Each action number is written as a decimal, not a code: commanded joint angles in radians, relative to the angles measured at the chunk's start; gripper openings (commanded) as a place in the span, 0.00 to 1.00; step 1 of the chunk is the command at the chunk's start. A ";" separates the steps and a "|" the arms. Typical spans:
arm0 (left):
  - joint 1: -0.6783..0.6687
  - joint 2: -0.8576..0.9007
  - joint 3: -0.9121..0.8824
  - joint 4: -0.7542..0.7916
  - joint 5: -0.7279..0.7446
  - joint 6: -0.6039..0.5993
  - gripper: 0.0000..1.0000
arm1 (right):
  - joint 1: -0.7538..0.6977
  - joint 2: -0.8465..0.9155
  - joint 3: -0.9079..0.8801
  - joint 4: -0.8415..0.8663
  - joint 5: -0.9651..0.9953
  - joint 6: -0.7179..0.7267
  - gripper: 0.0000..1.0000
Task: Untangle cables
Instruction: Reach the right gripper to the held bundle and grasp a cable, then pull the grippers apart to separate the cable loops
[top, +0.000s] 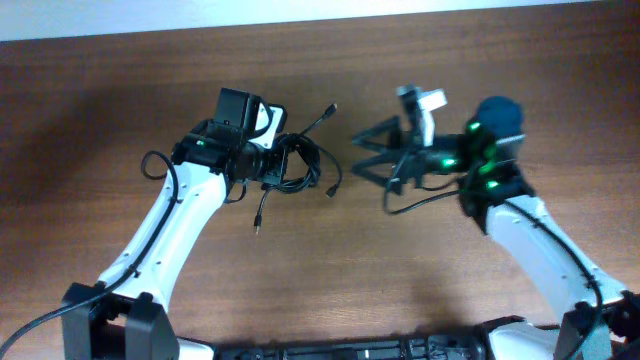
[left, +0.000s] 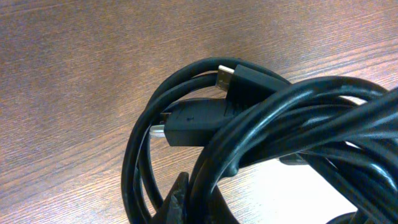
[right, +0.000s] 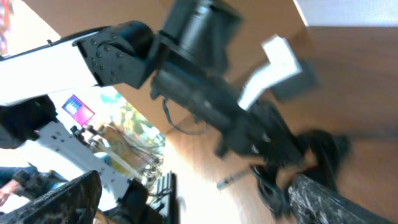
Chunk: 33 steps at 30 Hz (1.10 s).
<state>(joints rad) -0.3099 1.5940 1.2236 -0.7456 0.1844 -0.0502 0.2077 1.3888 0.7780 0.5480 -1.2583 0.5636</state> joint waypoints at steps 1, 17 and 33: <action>-0.001 -0.019 0.016 0.002 0.018 -0.010 0.00 | 0.132 -0.008 0.017 -0.066 0.398 -0.085 0.93; -0.006 -0.074 0.016 -0.027 -0.004 -0.010 0.00 | 0.467 0.068 0.189 -0.649 1.192 -0.455 0.57; 0.047 -0.150 0.016 0.034 0.216 -0.055 0.00 | 0.451 0.048 0.189 -0.677 1.032 -0.390 0.04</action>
<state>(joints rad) -0.2935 1.4773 1.2232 -0.7494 0.3447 -0.0498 0.6609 1.4765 0.9512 -0.1112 -0.0750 0.1368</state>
